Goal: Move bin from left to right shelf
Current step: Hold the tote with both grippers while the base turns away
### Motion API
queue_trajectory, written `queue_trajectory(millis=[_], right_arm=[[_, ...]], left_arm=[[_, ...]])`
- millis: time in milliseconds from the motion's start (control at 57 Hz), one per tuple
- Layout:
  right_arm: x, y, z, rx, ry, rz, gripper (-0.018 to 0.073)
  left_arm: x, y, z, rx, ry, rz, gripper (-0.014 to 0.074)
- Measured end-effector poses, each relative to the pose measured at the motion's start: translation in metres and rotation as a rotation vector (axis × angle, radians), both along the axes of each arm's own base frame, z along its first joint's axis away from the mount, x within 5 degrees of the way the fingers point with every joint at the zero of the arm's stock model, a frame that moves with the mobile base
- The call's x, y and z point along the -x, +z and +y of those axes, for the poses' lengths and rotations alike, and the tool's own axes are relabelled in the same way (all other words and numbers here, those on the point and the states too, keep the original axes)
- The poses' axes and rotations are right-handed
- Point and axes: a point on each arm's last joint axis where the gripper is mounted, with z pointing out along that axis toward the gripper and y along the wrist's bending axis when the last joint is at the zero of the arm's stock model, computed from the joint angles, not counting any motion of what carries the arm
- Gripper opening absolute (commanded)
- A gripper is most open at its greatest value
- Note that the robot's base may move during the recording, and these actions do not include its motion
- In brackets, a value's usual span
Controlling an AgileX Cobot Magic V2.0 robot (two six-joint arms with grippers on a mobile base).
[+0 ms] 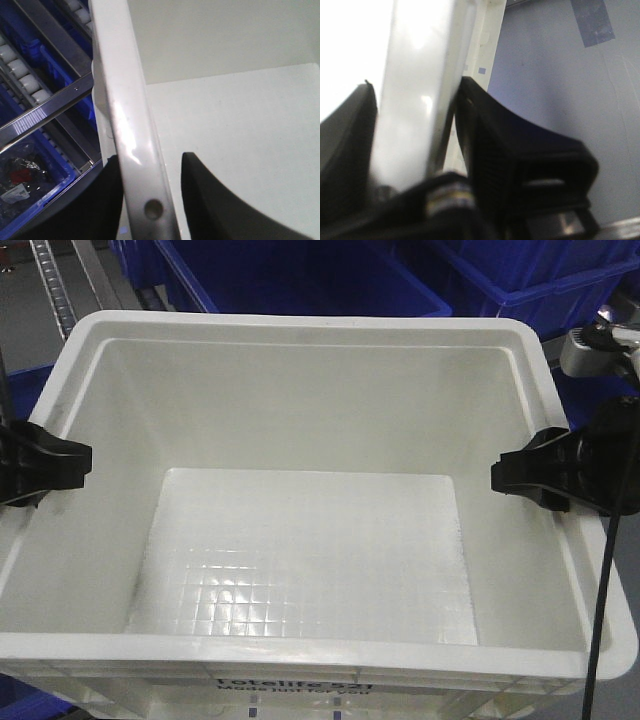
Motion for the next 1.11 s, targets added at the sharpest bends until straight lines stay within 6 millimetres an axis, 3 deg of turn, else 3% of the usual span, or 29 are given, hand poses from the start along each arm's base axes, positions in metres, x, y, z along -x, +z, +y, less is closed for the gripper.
queue_trajectory(millis=[1105], right_arm=[[0.0000,0.0000,0.0001,-0.001,0.000,0.000,-0.0004]], left_arm=[[0.0003,0.0002,0.0001,0.000,-0.001,-0.001,-0.0006]])
